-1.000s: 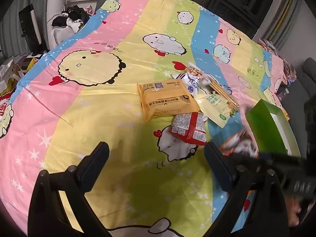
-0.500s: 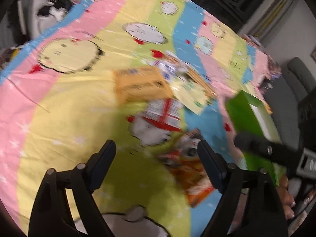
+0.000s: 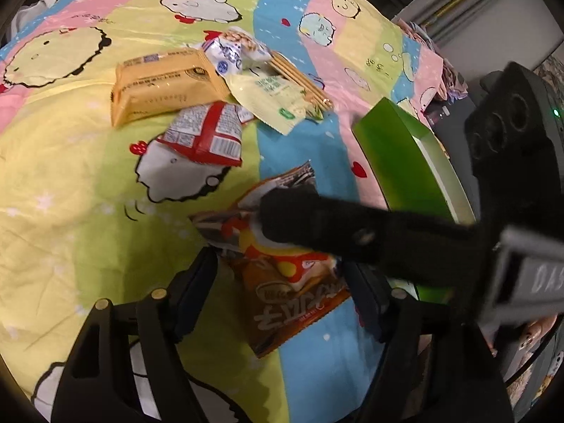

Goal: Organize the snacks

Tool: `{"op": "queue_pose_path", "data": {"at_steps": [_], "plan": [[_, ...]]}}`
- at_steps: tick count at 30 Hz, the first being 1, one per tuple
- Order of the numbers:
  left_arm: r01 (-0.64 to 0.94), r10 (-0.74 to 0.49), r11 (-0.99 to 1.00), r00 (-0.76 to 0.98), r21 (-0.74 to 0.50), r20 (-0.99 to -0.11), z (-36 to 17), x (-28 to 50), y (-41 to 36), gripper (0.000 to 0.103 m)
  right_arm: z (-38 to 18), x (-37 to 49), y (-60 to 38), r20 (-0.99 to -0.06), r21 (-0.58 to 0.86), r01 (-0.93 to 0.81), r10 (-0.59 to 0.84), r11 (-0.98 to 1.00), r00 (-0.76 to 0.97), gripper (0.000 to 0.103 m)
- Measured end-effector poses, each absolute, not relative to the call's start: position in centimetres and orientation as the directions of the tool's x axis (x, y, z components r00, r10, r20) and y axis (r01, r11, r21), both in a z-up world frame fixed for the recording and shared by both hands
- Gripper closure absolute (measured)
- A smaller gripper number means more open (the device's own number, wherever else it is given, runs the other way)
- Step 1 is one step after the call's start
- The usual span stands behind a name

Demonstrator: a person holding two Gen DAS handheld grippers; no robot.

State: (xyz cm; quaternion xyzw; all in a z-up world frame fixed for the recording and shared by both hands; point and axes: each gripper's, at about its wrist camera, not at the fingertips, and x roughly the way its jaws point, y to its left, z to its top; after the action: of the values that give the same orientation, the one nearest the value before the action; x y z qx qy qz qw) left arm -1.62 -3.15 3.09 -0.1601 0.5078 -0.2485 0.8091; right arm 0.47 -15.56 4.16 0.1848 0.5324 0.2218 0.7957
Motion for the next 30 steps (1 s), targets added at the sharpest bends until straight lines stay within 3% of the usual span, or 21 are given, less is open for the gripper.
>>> {"op": "queue_pose_path", "data": {"at_steps": [5, 8, 11, 30], "plan": [[0.246, -0.57, 0.822, 0.357, -0.514, -0.74, 2.8, -1.7, -3.3, 0.037, 2.6, 0.9, -14.9, -0.779, 0.549, -0.145, 0.567, 0.823, 0.269, 0.037], [0.251, -0.565, 0.825, 0.366, -0.506, -0.74, 2.9, -1.7, -3.4, 0.038, 2.2, 0.9, -14.5, -0.812, 0.495, -0.137, 0.513, 0.858, 0.278, 0.049], [0.259, -0.563, 0.827, 0.377, -0.499, -0.736, 3.2, -1.8, -3.3, 0.039, 2.4, 0.8, -14.4, -0.81, 0.49, -0.145, 0.51, 0.86, 0.29, 0.052], [0.436, -0.57, 0.819, 0.55, -0.373, -0.61, 11.5, -3.5, -7.5, 0.043, 11.2, -2.7, -18.7, -0.666, 0.478, -0.218, 0.513, 0.851, 0.541, 0.053]]}}
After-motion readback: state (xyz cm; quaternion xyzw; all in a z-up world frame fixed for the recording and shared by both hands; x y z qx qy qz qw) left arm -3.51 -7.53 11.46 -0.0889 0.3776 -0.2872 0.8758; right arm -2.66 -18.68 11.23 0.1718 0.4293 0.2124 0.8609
